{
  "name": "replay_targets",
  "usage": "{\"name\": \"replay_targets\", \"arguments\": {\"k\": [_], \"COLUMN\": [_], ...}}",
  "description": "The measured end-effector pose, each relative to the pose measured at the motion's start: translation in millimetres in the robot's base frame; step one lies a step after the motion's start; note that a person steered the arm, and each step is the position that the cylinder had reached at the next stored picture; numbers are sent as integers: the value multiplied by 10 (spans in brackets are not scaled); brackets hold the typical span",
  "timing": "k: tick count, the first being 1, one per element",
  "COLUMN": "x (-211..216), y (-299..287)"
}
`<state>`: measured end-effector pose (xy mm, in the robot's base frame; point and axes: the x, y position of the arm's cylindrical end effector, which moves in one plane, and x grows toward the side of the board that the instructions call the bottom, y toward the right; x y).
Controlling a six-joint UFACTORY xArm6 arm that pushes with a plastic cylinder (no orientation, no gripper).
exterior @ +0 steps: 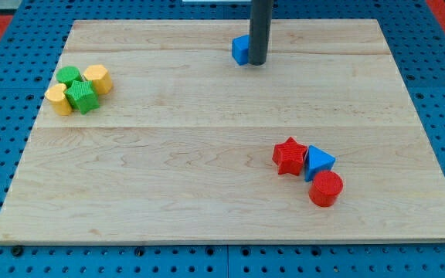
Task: Separate the red circle and the blue triangle
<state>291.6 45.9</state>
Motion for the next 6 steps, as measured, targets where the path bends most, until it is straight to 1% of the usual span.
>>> {"name": "replay_targets", "arguments": {"k": [1, 2, 3, 4, 5, 6], "x": [-144, 58, 576, 1679, 2349, 2436], "y": [-329, -80, 1016, 1834, 1681, 945]}}
